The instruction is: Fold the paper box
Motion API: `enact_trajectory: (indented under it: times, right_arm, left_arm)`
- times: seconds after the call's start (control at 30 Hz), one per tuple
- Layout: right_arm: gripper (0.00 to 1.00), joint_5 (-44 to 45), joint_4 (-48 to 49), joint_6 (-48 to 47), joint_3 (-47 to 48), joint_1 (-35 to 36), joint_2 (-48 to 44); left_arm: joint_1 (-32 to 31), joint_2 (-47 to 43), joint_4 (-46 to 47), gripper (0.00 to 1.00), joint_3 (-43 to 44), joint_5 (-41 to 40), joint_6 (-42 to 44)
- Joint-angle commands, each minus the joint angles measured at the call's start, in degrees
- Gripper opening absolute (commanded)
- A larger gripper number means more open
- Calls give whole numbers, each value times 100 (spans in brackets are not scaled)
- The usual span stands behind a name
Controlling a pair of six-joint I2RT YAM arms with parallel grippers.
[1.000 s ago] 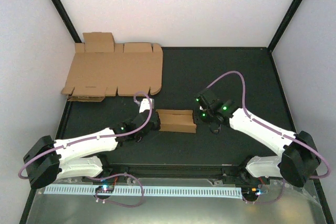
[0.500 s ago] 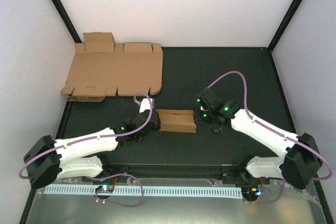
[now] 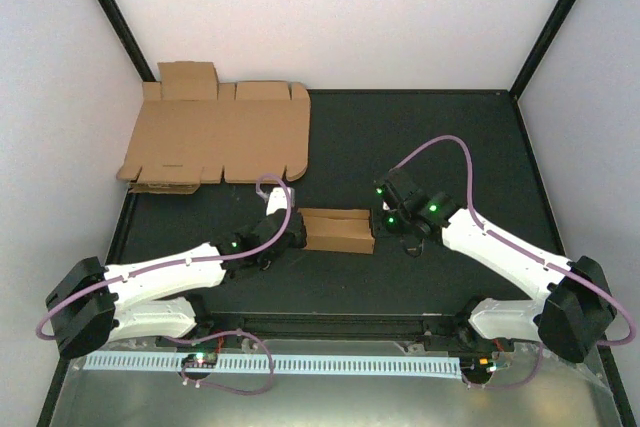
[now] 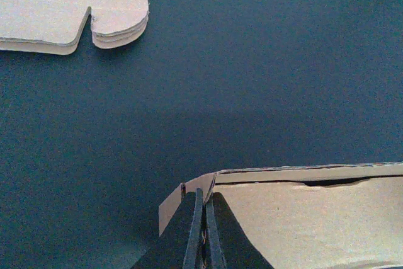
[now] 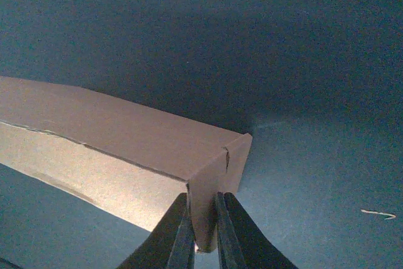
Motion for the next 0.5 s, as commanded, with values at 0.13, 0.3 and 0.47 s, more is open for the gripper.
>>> enact_trajectory:
  times: [0.13,0.3,0.47]
  right_arm:
    - [2,-247,318,315,-78,45,-73]
    - [2,-175,451,563,-222,43,-132]
    - [2,-180,646,789,-383,44,-223]
  left_arm:
    - [-86,155,-467,2,54,128,-141]
    - [-96,144,-467,2,71,117,-155]
    - [-104,141,-467,2,70,109,-177]
